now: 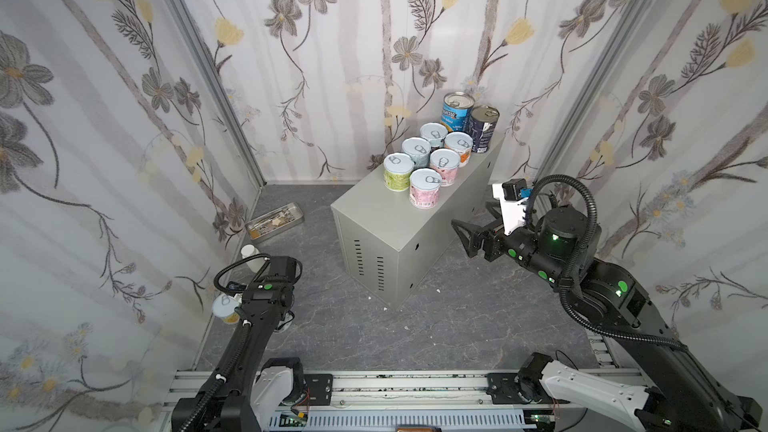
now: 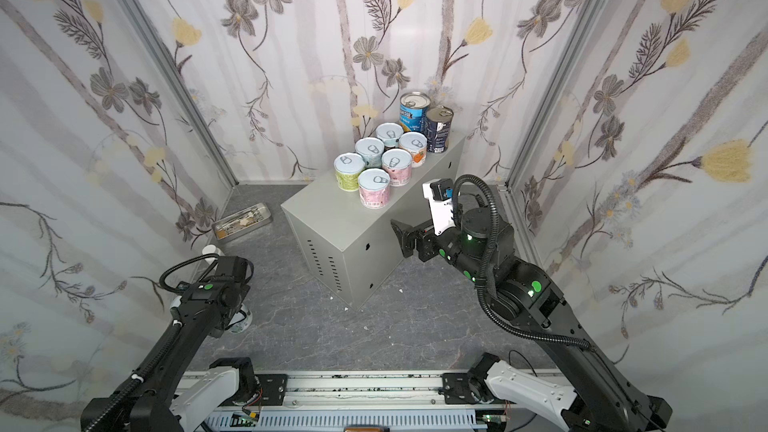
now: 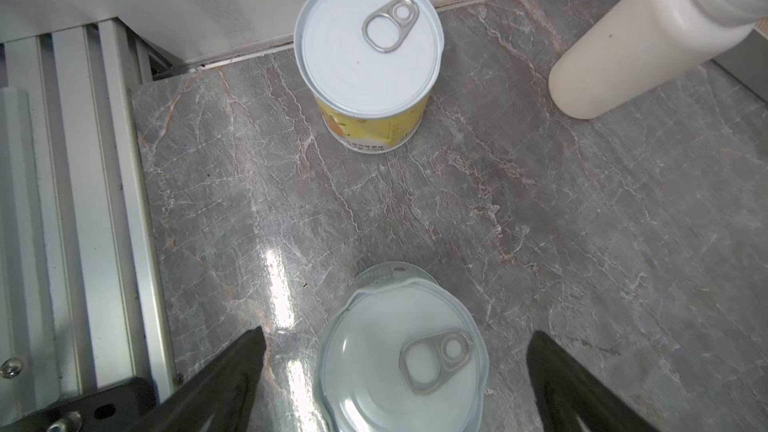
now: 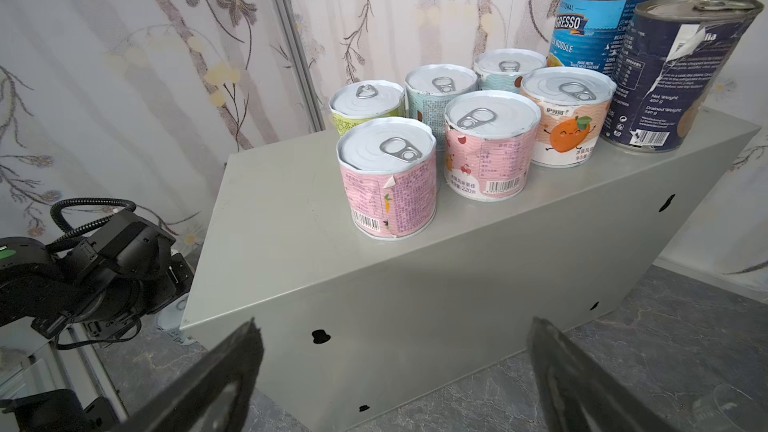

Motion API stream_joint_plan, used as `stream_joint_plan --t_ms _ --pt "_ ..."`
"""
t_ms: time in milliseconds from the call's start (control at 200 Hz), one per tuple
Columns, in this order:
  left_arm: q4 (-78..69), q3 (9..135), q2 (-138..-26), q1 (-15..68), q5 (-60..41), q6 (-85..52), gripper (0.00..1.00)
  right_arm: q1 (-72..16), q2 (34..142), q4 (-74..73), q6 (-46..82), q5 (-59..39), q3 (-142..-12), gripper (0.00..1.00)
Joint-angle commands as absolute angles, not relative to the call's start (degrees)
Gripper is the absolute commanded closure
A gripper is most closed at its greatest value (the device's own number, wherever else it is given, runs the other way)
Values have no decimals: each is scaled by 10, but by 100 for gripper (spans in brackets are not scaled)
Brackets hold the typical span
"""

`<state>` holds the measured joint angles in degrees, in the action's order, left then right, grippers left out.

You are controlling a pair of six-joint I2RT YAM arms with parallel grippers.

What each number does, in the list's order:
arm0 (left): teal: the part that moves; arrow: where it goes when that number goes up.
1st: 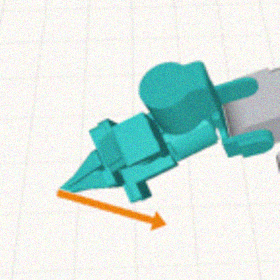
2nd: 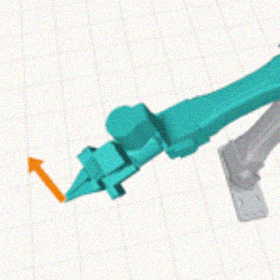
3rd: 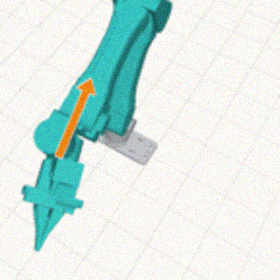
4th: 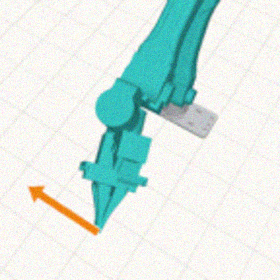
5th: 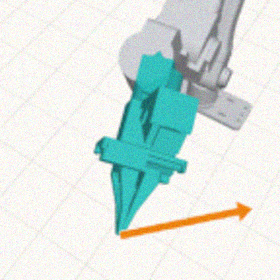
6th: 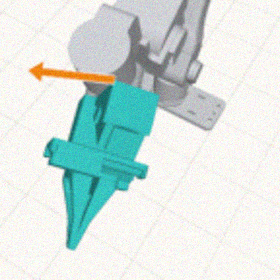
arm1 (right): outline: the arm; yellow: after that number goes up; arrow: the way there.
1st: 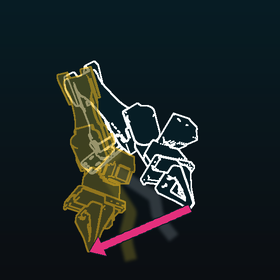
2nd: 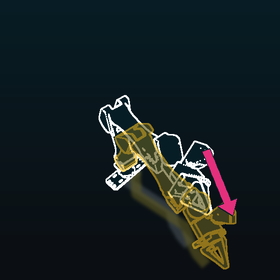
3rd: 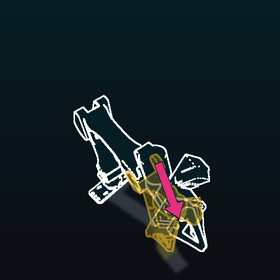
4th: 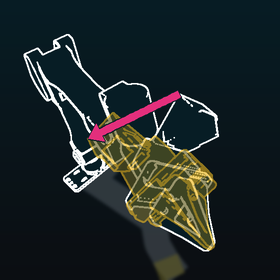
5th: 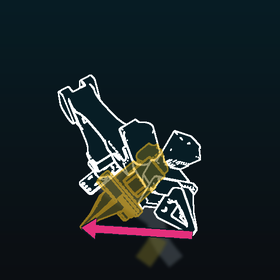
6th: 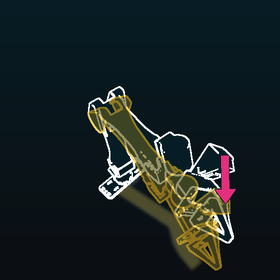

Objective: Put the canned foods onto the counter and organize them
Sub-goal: 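Withdraw the right gripper while the left lowers over the light-blue floor can, then close the left gripper on the light-blue can and lift it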

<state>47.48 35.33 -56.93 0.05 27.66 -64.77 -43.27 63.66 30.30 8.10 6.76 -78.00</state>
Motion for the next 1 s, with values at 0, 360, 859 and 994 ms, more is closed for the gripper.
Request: stream_joint_plan --t_ms 0,360,859,994 --pt "442 347 -587 0 276 -660 0 -434 638 290 84 80 -782 0" --pt "380 333 -663 0 270 -655 0 -433 649 287 78 87 -775 0" --pt "321 332 -759 0 258 -649 0 -432 664 270 65 92 -760 0" --pt "309 333 -781 0 260 -641 2 -430 665 266 64 94 -758 0"
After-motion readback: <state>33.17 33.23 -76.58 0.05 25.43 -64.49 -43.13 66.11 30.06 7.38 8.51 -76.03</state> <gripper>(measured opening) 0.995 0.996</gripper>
